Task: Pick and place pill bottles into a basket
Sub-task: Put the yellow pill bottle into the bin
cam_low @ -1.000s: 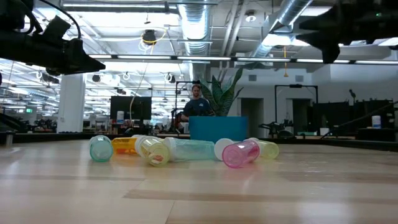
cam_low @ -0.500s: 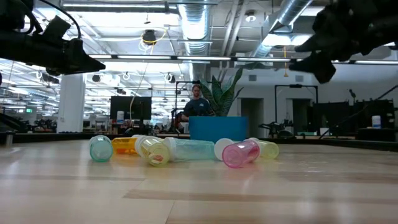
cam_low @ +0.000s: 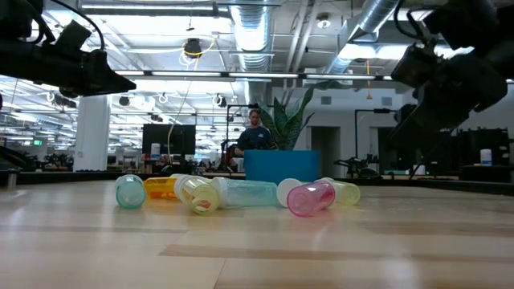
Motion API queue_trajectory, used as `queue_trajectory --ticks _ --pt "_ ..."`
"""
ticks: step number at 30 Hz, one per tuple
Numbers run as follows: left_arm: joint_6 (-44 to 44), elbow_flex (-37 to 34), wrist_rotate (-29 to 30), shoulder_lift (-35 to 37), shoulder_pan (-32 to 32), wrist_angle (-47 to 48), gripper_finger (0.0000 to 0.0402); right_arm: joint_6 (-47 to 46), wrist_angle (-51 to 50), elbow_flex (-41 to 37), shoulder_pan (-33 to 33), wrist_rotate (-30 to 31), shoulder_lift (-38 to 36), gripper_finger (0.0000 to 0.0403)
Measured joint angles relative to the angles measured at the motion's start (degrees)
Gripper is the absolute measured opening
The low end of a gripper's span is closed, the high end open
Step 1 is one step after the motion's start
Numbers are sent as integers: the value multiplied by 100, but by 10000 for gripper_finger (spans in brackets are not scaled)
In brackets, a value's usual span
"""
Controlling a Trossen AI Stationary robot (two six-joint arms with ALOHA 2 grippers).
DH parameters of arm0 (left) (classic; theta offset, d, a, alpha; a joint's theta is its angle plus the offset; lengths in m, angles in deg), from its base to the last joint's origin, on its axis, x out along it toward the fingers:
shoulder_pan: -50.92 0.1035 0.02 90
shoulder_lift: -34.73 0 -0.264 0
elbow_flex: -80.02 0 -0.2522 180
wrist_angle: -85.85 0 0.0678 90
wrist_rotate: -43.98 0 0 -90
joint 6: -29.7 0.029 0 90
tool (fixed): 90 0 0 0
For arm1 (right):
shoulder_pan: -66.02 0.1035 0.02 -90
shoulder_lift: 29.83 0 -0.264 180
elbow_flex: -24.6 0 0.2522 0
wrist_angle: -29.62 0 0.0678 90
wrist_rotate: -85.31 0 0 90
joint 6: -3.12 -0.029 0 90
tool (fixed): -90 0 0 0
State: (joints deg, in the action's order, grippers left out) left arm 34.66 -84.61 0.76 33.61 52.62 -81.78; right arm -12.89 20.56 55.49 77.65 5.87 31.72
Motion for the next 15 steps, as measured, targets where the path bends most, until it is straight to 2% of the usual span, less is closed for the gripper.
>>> queue_trajectory --ticks 10,15 --pt "-1 -1 -2 0 1 0 175 -216 406 9 188 -13 976 255" --pt "-2 -1 -1 1 1 0 175 -397 314 301 189 -103 1556 255"
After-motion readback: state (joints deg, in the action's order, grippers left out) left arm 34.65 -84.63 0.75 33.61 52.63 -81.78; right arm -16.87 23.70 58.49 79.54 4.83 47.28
